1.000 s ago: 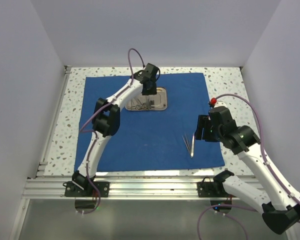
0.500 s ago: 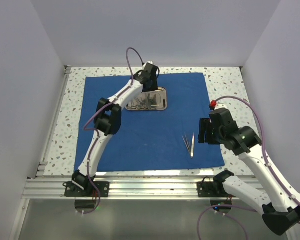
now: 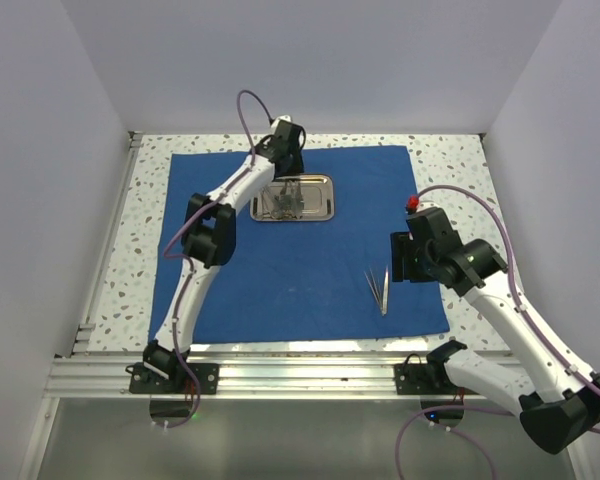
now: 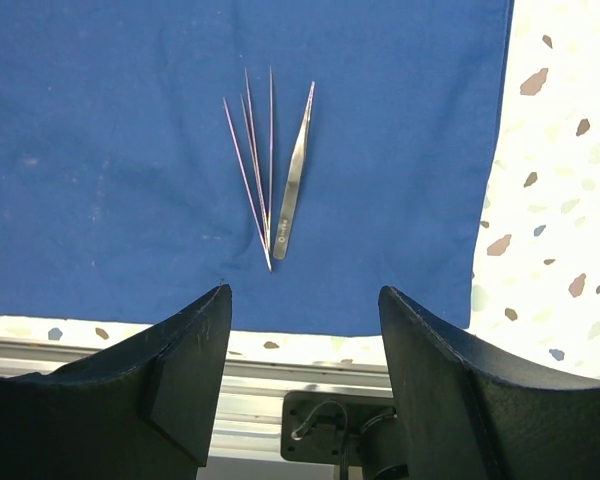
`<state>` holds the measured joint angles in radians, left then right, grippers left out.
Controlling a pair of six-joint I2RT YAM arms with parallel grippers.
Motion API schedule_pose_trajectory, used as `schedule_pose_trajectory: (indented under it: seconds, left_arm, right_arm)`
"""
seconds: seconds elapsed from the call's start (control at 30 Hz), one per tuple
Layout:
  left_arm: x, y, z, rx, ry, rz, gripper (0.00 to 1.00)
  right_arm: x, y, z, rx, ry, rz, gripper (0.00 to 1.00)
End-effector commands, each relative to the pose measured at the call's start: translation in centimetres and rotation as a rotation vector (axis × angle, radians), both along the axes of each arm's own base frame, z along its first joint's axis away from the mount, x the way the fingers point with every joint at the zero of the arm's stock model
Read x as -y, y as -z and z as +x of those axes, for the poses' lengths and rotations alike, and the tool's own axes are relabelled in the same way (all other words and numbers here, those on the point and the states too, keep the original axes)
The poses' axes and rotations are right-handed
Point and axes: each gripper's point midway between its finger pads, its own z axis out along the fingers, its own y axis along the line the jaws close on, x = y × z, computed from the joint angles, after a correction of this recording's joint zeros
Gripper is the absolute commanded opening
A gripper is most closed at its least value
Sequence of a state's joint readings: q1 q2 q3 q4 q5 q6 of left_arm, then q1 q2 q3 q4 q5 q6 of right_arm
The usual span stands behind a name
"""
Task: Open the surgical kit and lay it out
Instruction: Pick up the medical item from the container.
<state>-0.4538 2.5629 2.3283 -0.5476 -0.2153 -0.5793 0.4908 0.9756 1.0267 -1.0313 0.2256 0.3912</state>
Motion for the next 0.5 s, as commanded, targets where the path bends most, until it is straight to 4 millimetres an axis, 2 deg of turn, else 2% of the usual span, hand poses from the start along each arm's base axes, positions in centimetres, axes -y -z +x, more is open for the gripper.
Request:
schedule_pose_trajectory:
  seconds: [0.0, 0.27, 0.47]
  left_arm:
    - [-1.0, -4.7, 1.2, 0.095, -0.007, 0.002, 0.47]
    - [-0.6, -0.5, -0.4, -0.004, 0.031, 0.022, 0.45]
    - [-1.0, 0.1, -1.6, -0.025, 0.028, 0.062, 0.42]
  right_arm:
    - [-0.3, -1.4, 1.2, 0.056, -0.019, 0.005, 0.64]
    - [-0.2, -1.1, 1.1, 0.047, 0.004, 0.006, 0.64]
    - [0.2, -1.2, 0.9, 0.054, 0.030, 0.002, 0.64]
